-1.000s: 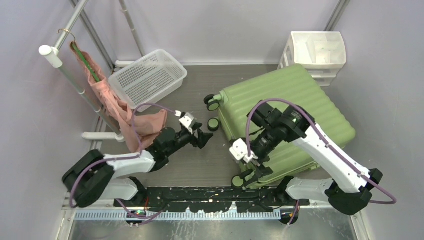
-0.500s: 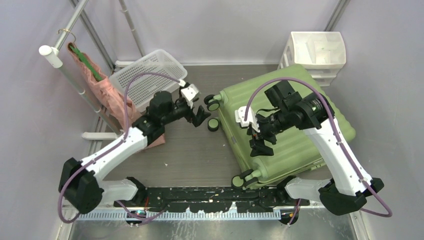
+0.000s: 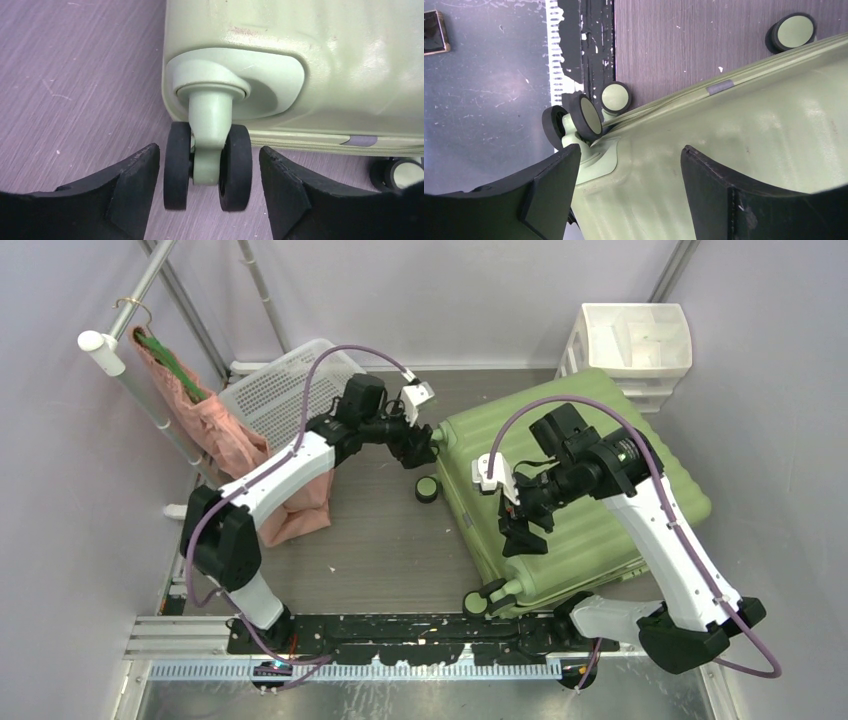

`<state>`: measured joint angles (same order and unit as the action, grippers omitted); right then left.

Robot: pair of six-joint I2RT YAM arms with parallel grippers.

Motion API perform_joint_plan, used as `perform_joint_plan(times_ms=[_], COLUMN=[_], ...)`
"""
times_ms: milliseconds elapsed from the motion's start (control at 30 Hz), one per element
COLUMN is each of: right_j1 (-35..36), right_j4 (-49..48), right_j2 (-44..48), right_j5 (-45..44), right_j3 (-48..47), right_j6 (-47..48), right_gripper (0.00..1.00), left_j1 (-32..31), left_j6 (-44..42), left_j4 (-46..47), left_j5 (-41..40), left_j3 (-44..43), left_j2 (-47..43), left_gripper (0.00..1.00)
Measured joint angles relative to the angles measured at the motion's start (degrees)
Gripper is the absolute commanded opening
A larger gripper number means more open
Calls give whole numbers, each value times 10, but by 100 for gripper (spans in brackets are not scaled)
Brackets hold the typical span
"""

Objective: Open, take out, and arrange the luggage
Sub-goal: Adjust the luggage at the center of the board.

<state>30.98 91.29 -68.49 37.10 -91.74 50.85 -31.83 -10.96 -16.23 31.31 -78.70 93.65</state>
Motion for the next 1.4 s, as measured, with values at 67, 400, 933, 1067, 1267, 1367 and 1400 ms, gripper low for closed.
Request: perform_joint_plan(times_ms=[67,400,933,1067,1267,1367,1400], right_j1=[-1,-15,-129,-270,-483,-554,-565], right_j4=[0,0,0,0,0,-20,-31], right_j2=[0,0,-16,-23,-69,-84,-85], right_j5=[0,-7,-24,-28,-26,-43,-50], right_j3=[6,10,-10,-22,-23,11,28], right_j6=[0,0,-29,-14,49,67,68], right_gripper=[77,72,23,18,13,12,12], left_j1=[0,-1,52,53,55,59,60], left_j6=[3,39,115,129,147,153,155], left_j4=[-12,12,-65,-90,-101,-101,-101], left_j5=[14,-4,-163,-184,-183,-175,-171], left_j3=[-18,4,262,275,278,278,278], left_j2=[25,22,-312,-345,-356,-356,-356], left_gripper=[47,0,0,0,0,0,0])
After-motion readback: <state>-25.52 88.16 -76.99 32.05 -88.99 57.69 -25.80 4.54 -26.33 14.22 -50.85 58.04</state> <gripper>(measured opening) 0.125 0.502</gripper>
